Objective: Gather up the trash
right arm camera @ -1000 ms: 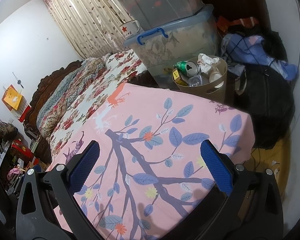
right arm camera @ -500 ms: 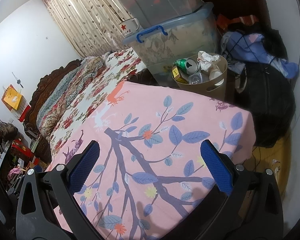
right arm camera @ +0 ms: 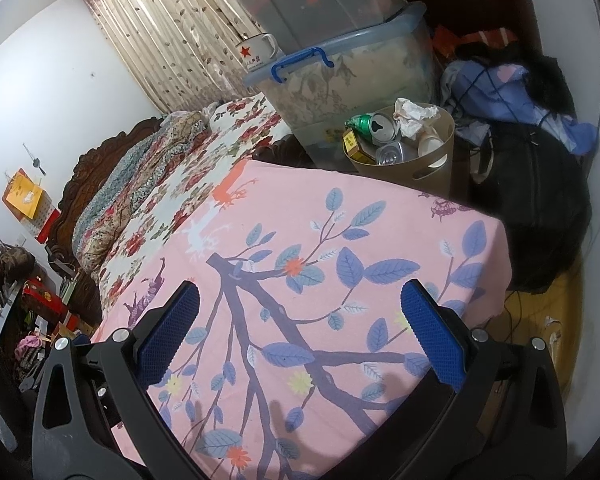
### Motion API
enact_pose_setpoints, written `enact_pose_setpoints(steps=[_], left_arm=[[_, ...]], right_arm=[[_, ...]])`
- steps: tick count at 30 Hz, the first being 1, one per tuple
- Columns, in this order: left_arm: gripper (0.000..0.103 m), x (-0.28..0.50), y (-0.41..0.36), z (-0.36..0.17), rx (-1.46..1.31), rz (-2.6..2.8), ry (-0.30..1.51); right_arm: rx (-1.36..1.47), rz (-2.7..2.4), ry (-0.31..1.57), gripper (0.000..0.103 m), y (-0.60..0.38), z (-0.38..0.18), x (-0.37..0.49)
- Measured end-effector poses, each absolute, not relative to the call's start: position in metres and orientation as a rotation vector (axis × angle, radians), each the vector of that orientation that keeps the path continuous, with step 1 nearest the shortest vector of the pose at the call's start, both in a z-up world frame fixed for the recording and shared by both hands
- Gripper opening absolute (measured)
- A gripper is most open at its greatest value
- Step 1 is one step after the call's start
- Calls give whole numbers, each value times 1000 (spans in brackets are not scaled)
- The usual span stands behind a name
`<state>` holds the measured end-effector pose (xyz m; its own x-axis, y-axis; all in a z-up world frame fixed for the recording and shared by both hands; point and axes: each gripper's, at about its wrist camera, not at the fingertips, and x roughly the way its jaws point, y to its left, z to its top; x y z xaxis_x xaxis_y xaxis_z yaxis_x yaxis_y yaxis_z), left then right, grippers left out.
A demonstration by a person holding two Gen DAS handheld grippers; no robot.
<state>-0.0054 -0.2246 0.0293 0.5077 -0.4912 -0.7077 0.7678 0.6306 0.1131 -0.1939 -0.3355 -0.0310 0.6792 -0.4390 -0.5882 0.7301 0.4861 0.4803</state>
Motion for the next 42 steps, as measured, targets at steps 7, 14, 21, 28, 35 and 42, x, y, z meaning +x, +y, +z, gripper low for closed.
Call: enact_pose_setpoints(steps=[7,14,21,28,35,42], left_arm=[[94,-3,-224,27,445,-786,702],[94,-3,-225,26,454,-786,703],[94,-4,-225,25,457,-786,702],[94,-4,-224,22,460,-787,706],[94,-3,-224,19,461,-786,712],[94,-3,-223,18,468,-794,716]], right_arm=[[784,-737,422,100,-336,-34,-194],[784,-737,422,100,-336,-34,-194],[785,-738,424,100,-336,-35,-194],[786,-737,426,100,-336,-36,-194],[785,-736,429,100,-332,-41,-194],[785,-735,430,100,-333,-40,-193]])
